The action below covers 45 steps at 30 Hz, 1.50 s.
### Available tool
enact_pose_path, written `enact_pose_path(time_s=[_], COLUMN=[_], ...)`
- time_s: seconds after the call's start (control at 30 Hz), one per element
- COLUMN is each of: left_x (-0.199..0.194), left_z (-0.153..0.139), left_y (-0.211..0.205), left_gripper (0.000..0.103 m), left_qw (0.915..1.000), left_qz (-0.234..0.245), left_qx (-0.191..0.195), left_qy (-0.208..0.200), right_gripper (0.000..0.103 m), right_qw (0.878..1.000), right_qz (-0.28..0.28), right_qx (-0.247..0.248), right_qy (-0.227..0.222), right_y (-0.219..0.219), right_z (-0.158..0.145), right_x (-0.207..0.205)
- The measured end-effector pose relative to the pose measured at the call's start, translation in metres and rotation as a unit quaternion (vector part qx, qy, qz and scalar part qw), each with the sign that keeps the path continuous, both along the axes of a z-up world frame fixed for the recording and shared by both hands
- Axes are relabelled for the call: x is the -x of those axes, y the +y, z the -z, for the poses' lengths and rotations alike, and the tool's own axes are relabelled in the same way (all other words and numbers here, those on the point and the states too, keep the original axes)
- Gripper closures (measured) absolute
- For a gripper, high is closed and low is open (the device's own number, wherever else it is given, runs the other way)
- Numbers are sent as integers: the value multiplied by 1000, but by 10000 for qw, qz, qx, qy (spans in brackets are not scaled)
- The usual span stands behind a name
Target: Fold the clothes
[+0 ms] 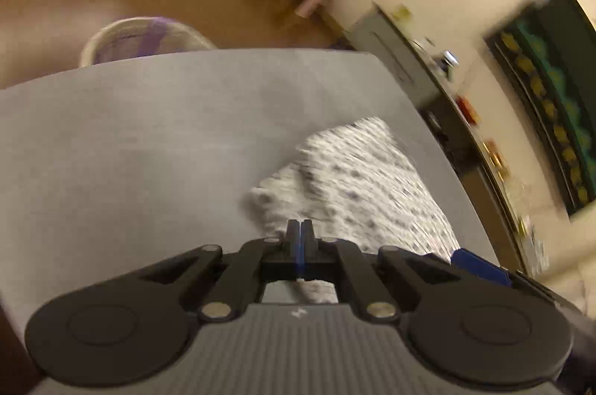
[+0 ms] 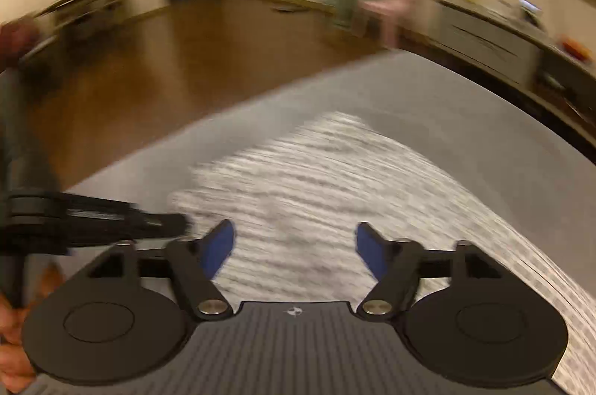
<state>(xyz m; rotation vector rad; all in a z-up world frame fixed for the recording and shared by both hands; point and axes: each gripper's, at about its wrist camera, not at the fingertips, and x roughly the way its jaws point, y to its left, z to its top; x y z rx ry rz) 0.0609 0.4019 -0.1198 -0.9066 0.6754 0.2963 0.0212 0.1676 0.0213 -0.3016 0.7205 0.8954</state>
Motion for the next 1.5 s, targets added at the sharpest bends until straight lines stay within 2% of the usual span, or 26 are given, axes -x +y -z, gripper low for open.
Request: enact_pose_path(time_s=[0.13,0.17,0.2,0.23,0.37,0.5,0.57,0.63,0.73,0.83,0.9,0.93,1.0,1.03,1.07,1.1,1.17,1.23,1.27,1.3,1.33,1.37,1.4,1.43,1.47,1.5], left_x=[5,4,4,3,-1,-4,-6,-7,-8,-13,-19,-23,-30,-35,-39,-43,-43,-44,-44,-43,-42,-38,-34,-27,-23,-21], left_z=[6,7,7,8,9,10,10,10,12,15,19,21,26,27,27,26,22,11,1,-13,-26,-38,-47,-48,-42,-32], left_y=[14,15,16,17,18,14,11,9,10,8,7,6,5,4,2,1,0,-8,-19,-38,-64,-104,-144,-183,-214,-236], left_gripper=[103,101,100,98,83,74,59,55,44,39,35,36,50,80,94,96,97,97,97,97,97,97,97,97,97,97], left_qw=[9992,9991,9988,9986,9979,9965,9956,9947,9930,9890,9886,9884,9895,9912,9939,9962,9982,9992,9969,9885,9728,9450,9094,8732,8418,8210], left_qz=[-86,-70,-54,-36,-5,48,86,110,65,167,206,225,266,328,392,403,347,354,461,678,978,1485,2016,2574,2953,3211], left_qx=[373,420,467,509,627,762,835,896,1005,1231,1284,1310,1278,1175,977,752,461,-135,-607,-1310,-2035,-2814,-3502,-3988,-4380,-4606], left_qy=[-62,-82,-101,-118,-184,-331,-419,-498,-619,-805,-754,-729,-615,-520,-338,-173,-147,-124,-209,-348,-517,-762,-980,-1106,-1107,-1036], right_gripper=[24,32,57,68,100,103,103,103,103,103,103,103,103,103,103,103,102,102,102,102,102,102,96,90,74,57], right_qw=[9965,9960,9960,9960,9983,9994,9996,9997,9991,9978,9961,9946,9930,9927,9932,9936,9922,9911,9902,9900,9894,9875,9827,9761,9671,9577], right_qz=[-661,-694,-622,-546,-387,-314,-279,-188,-118,-114,-128,-176,-300,-355,-407,-459,-496,-255,-105,132,432,778,1172,1566,1900,2167], right_qx=[413,511,603,695,427,149,-27,-178,-340,-443,-554,-653,-721,-716,-652,-586,-517,-695,-802,-869,-877,-881,-966,-1052,-1224,-1400], right_qy=[-286,-253,-198,-143,112,8,-15,7,234,488,672,781,882,900,874,847,1019,1111,1140,1103,1072,1049,1062,1075,1165,1277], right_y=[63,72,79,86,76,60,52,45,41,35,30,28,25,25,25,26,20,-4,-19,-38,-58,-81,-107,-132,-158,-180], right_z=[22,29,32,35,38,23,17,12,20,28,32,33,34,34,36,37,38,29,24,19,16,13,11,10,11,11], right_x=[15,15,11,7,1,8,12,8,-7,-13,-15,-16,-13,-12,-11,-10,-16,-25,-31,-37,-44,-52,-60,-69,-75,-79])
